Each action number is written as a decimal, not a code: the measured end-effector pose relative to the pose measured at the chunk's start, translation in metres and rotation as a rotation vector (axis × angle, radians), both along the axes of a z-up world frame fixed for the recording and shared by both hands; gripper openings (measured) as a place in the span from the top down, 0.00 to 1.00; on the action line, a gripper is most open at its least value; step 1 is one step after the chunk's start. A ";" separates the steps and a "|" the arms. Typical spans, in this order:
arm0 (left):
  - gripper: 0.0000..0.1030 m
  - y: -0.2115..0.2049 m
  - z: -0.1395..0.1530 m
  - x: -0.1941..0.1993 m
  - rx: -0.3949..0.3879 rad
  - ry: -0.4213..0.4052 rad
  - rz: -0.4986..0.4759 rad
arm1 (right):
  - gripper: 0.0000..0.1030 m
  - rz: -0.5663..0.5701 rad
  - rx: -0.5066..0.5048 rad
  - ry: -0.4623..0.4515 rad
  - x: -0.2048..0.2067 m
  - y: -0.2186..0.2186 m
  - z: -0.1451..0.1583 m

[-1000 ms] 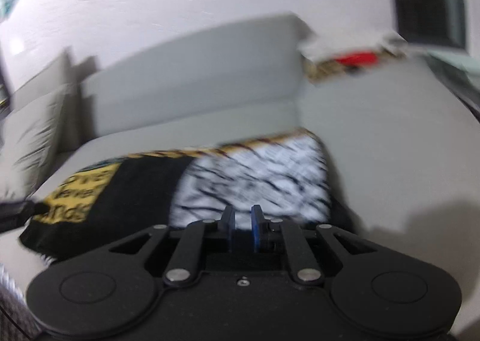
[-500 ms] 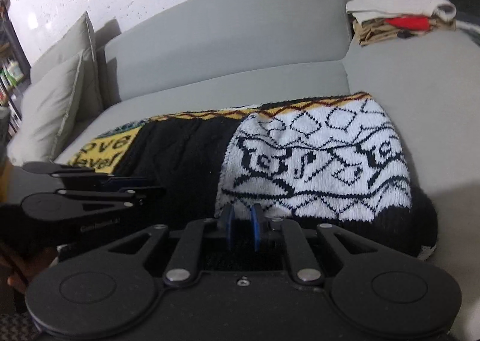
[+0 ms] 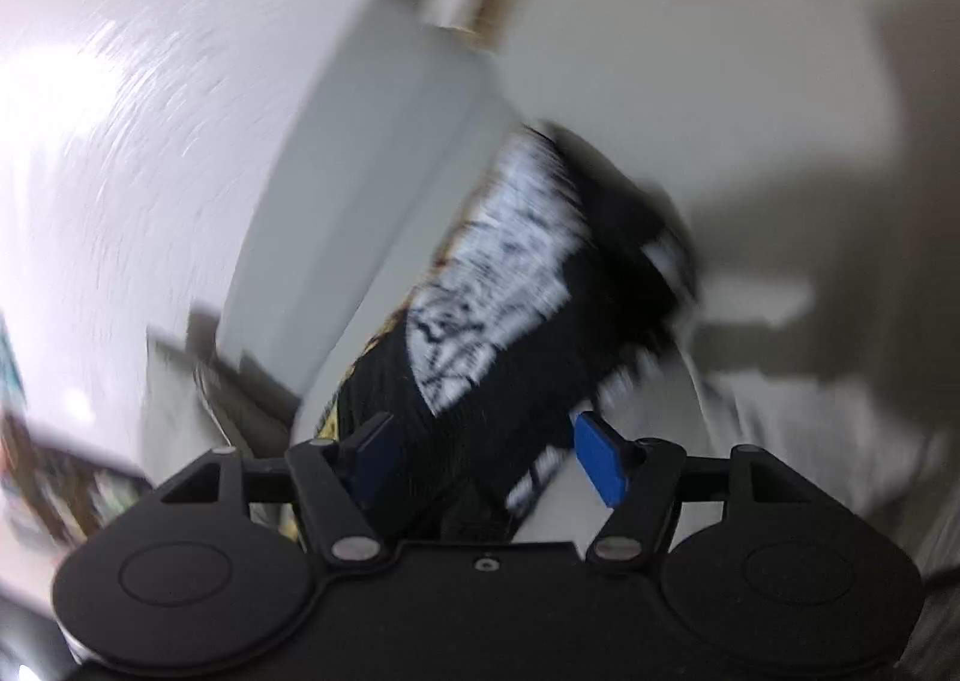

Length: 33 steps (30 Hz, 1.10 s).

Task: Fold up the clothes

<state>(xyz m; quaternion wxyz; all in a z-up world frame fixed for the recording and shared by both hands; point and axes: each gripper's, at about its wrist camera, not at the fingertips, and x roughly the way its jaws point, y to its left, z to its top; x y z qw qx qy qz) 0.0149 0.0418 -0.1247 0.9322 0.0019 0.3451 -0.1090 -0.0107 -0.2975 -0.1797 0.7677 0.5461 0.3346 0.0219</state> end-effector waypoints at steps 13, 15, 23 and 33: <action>0.44 -0.005 -0.005 0.002 0.060 -0.017 -0.007 | 0.54 -0.252 0.248 0.001 0.016 0.012 -0.069; 0.44 -0.005 -0.007 0.004 0.053 -0.007 -0.005 | 0.55 -0.288 0.220 -0.027 0.025 0.010 -0.070; 0.45 -0.003 -0.007 0.003 0.038 -0.006 -0.008 | 0.57 -0.377 0.160 -0.013 0.065 -0.002 -0.074; 0.60 -0.005 0.036 0.044 0.086 -0.057 -0.097 | 0.78 -0.148 -0.367 -0.097 0.074 0.015 0.030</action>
